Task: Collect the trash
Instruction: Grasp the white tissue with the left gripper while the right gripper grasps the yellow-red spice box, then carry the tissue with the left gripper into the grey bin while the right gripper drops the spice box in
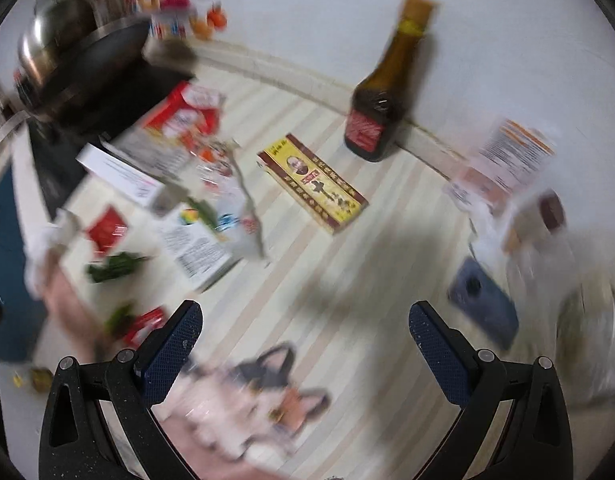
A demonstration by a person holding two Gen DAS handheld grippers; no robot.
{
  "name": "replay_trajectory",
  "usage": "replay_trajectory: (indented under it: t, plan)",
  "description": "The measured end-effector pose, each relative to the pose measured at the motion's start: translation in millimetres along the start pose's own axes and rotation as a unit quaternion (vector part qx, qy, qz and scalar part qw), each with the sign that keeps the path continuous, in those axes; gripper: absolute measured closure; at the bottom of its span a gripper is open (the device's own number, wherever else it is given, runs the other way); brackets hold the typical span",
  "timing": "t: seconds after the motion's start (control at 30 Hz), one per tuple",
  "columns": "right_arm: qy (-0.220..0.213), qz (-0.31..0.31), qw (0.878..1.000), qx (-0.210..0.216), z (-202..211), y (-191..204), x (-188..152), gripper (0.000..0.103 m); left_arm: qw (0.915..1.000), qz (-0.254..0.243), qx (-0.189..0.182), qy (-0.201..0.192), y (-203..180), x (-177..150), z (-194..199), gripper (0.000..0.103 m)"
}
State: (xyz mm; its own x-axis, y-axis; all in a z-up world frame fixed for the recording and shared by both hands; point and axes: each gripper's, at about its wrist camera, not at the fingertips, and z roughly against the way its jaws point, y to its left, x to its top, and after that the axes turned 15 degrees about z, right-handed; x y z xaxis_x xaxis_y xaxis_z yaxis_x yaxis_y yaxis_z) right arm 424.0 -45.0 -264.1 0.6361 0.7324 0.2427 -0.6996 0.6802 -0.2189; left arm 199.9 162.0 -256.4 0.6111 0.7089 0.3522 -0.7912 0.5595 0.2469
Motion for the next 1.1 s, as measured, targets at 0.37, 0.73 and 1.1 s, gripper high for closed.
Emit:
replay_trajectory:
  t: [0.37, 0.73, 1.1]
  plan:
    - [0.097, 0.092, 0.991, -0.014, -126.0, -12.2, 92.5, 0.0, 0.9948, -0.033, 0.021, 0.094, -49.0, 48.9, -104.5, 0.004]
    - [0.097, 0.073, 0.992, 0.034, -155.8, -17.9, 91.4, 0.011, 0.9907, -0.004, -0.04, 0.13, -45.8, 38.9, -101.6, 0.097]
    - [0.04, 0.019, 0.998, 0.051, -67.9, -17.0, 54.2, 0.037, 0.9959, 0.014, -0.069, 0.056, -17.7, 27.8, -32.2, 0.099]
